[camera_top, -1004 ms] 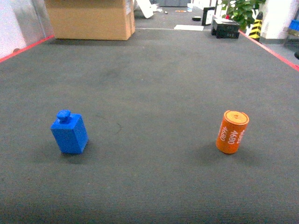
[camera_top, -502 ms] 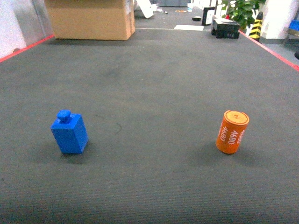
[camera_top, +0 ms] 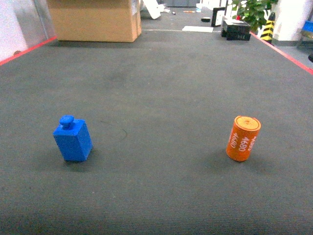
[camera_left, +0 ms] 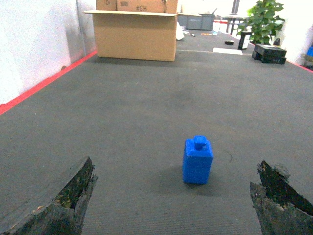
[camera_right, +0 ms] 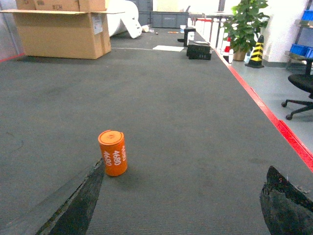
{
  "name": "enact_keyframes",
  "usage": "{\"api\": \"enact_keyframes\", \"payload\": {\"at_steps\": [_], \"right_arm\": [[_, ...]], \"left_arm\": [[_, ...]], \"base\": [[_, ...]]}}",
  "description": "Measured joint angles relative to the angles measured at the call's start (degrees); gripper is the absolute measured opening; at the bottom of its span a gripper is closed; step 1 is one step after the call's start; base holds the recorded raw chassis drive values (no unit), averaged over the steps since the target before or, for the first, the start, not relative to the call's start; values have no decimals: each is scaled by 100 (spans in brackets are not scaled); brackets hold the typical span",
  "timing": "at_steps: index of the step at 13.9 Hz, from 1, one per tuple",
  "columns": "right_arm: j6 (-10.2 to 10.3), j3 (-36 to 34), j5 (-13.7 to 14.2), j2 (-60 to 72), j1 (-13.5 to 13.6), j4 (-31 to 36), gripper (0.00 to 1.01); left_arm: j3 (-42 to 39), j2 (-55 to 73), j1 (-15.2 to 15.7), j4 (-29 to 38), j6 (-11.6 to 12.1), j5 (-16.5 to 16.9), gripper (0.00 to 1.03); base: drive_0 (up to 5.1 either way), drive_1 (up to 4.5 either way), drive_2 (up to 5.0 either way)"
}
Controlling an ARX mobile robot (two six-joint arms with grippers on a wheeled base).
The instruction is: Sort blue parts and orange caps into right shelf containers
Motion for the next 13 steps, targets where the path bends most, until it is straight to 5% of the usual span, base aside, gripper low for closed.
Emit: {"api": "enact_keyframes", "payload": {"at_steps": [3,4,5,6,7,9,10,13], "right_arm": [[0,0,-2,0,0,-7,98],[-7,33,260,74,101,-170,98],[-20,146,914,472,409,-160,98],[-105,555,1775,1777,901,662,98],[-162,1019,2028,2780,1102,1537,98],[-85,1808,1777,4861,1322,2905,98],[151,2603,1412,6920,1504,3464,98],[409,3464,1080,8902,1456,3532,98]], "left_arm": [[0,0,0,0,0,0,98],[7,20,-35,-42,0,-114,98],[63,282,-341,-4,-2,-855,98],[402,1508,-951,835,-15,-2065,98],[898,2636,-1056,1797,-4,-2570,98],[1864,4758,-942,3268,-35,-2199,98],[2793,6935,-894,3648,-415,-1574,98],[3580,8872,-1134,3659,-750,-1196,98]], "base": [[0,0,0],[0,0,0],[0,0,0],[0,0,0],[0,0,0],[0,0,0],[0,0,0],[0,0,0]]}}
